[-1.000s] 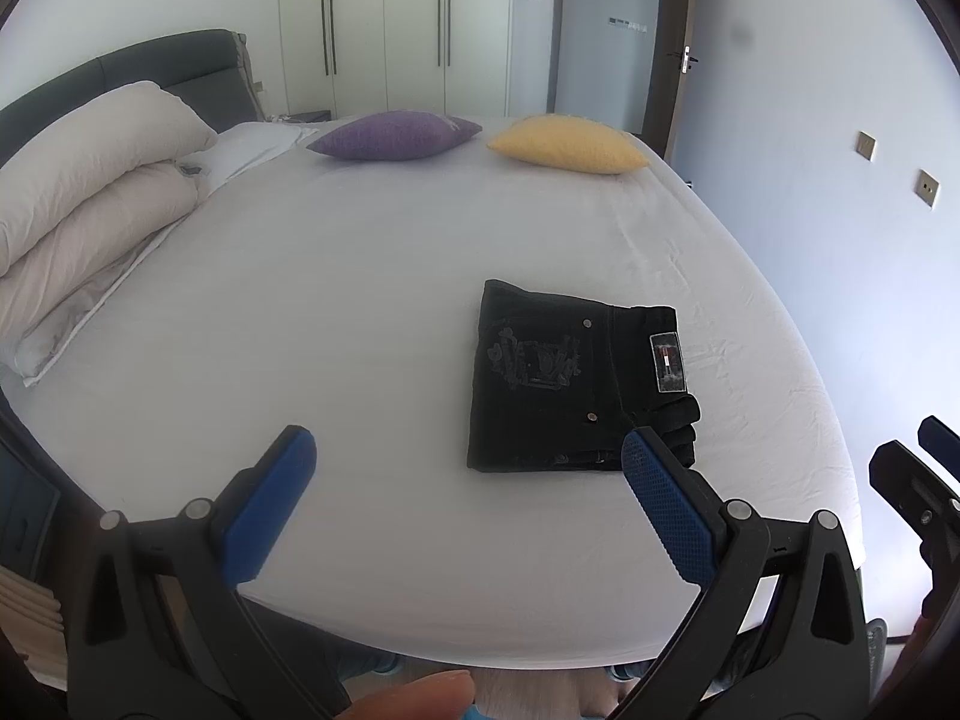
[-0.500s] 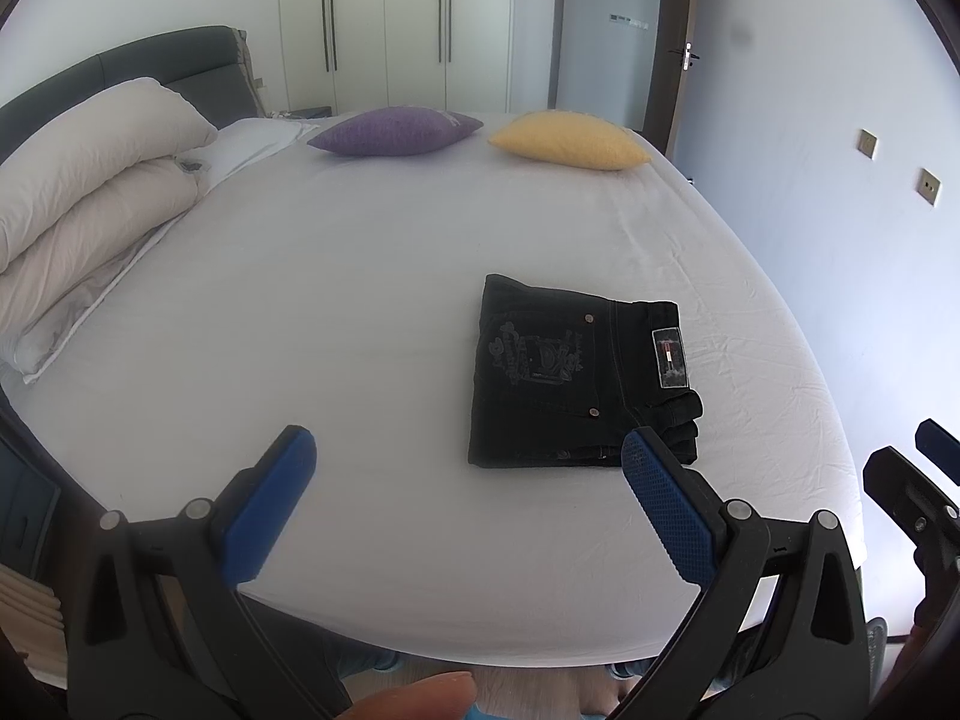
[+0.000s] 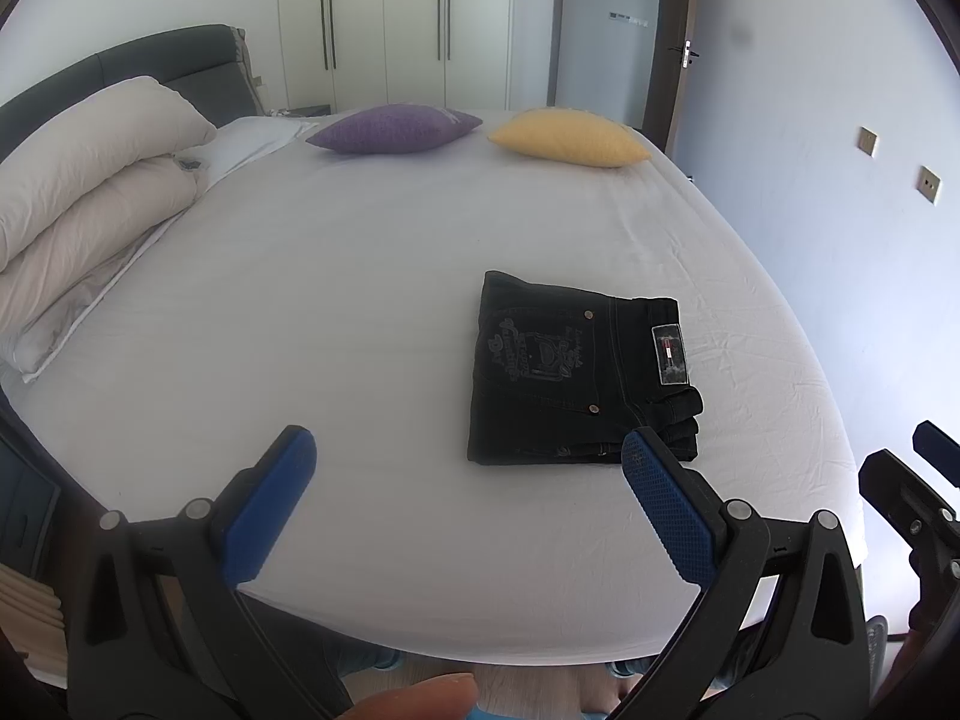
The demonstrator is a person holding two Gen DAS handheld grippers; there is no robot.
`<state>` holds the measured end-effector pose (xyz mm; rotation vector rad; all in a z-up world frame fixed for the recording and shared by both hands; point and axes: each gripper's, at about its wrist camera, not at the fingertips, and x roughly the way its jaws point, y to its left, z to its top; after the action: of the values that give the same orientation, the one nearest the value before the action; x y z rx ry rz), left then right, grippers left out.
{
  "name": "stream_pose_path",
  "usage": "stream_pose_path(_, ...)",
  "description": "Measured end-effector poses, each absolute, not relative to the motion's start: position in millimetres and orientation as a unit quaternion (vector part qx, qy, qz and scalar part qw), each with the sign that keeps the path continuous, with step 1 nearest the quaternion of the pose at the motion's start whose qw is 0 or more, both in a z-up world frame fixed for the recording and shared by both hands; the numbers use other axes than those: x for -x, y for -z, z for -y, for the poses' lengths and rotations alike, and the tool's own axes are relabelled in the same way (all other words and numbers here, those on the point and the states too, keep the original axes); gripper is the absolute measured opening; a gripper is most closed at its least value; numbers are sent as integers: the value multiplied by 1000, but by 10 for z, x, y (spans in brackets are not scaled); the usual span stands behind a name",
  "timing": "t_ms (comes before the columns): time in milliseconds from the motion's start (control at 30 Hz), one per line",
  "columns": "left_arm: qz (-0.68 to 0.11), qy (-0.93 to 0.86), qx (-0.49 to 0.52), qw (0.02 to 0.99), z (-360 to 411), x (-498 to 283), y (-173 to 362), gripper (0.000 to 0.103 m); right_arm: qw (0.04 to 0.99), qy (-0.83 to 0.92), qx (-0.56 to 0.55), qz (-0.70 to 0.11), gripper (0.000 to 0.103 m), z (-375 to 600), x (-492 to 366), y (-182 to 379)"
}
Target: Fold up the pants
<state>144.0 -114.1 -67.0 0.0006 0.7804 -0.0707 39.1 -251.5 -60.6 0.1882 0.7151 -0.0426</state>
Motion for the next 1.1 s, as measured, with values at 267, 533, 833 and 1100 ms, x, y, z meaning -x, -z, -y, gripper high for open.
stream_pose_path(267, -381, 35, 0, 924, 1138, -1442, 668, 103, 932, 21, -92, -350, 103, 2514, -393, 605)
stream_pose_path(533, -381, 36, -1, 924, 1136, -1427, 698, 103, 932, 21, -92, -350, 103, 2507, -393, 603)
stream_pose_path(833, -382, 36, 0, 923, 1135, -1421, 713, 103, 931, 20, -92, -352, 103, 2489, -372, 641)
stream_pose_path(1100, -383, 39, 0, 923, 1138, -1416, 724, 103, 931, 20, -92, -353, 103, 2495, -372, 643)
